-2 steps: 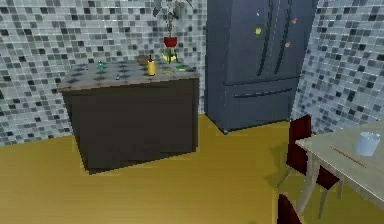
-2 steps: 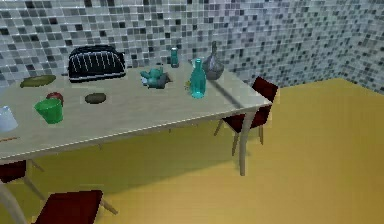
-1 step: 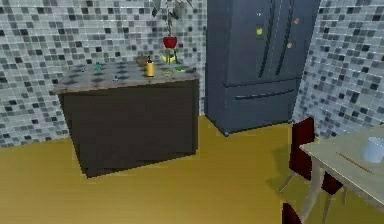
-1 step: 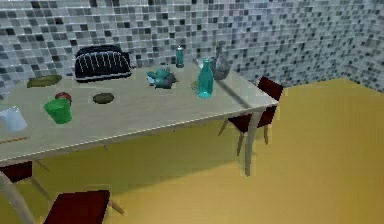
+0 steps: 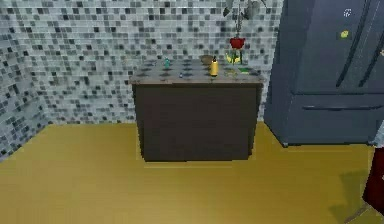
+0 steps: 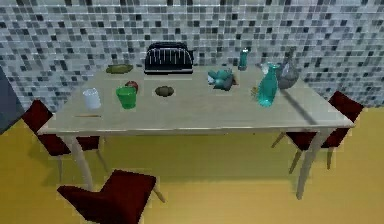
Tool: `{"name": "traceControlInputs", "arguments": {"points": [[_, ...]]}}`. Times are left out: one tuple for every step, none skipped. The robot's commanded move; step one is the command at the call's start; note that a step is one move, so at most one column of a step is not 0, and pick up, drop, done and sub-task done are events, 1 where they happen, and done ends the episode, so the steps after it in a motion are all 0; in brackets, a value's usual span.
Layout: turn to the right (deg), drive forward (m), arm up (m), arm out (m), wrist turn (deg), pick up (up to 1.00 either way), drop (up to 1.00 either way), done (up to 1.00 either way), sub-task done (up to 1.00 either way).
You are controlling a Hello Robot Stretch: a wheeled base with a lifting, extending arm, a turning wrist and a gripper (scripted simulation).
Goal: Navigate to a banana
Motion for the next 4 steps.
{"name": "traceControlInputs", "arguments": {"points": [[0.0,0.8,0.0,0.0,0.0,0.0,0.0,0.0,0.0],[45.0,0.0,0.0,0.0,0.0,0.0,0.0,0.0,0.0],[9.0,0.0,0.0,0.0,0.0,0.0,0.0,0.0,0.0],[0.0,0.35,0.0,0.0,0.0,0.0,0.0,0.0,0.0]]}}
